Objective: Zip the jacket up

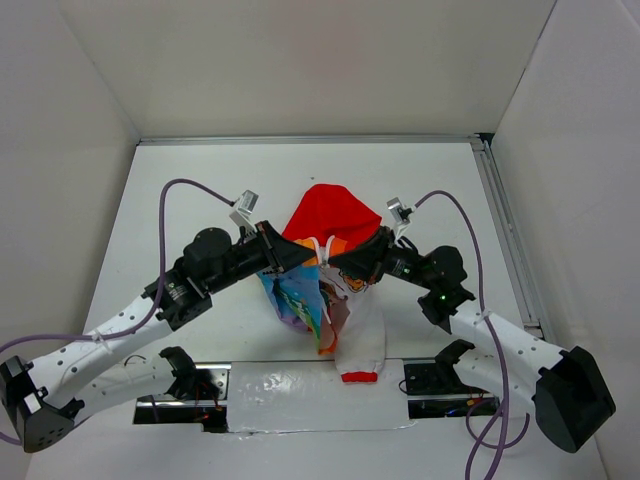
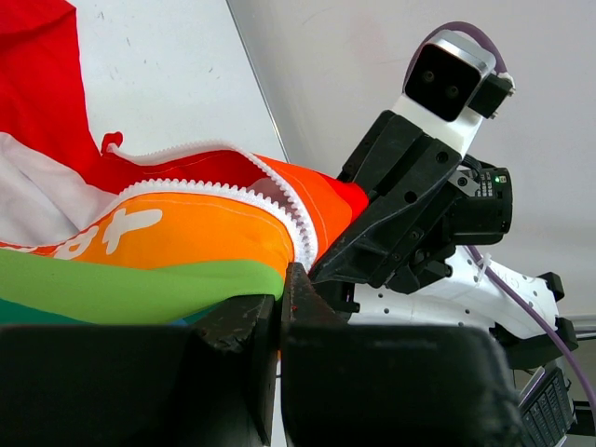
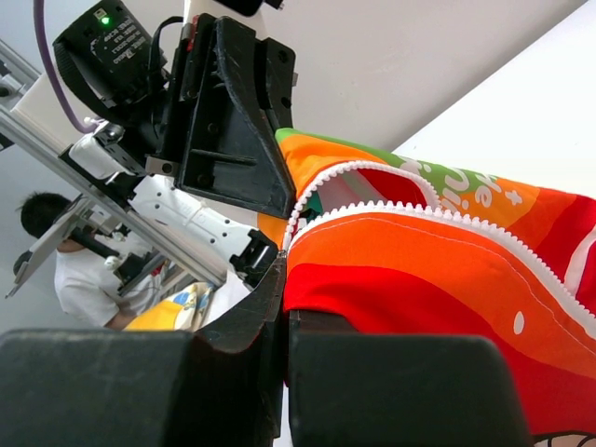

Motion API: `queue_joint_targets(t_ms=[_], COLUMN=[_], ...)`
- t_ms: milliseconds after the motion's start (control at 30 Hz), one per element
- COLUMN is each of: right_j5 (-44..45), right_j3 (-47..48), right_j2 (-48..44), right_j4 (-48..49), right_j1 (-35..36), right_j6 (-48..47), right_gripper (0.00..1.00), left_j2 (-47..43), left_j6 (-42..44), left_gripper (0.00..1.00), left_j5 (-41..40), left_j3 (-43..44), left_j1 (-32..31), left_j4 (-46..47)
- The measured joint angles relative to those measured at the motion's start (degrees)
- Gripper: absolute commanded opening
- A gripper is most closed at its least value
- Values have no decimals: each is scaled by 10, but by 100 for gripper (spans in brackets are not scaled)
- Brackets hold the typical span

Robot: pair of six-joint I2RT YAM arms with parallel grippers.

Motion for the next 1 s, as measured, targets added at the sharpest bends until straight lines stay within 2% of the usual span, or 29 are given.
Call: queue_joint_targets(t_ms=[1000], right_j5=[-1], right_j3=[0], right_j2=[-5], right_j4=[-8], right_j1=[0], right_j6=[-4], right_gripper=[0], left_j2=[3], left_j6=[0], left_gripper=[0], left_j5=[5], left_j3=[0], left_j1=[0], left_j4=[22])
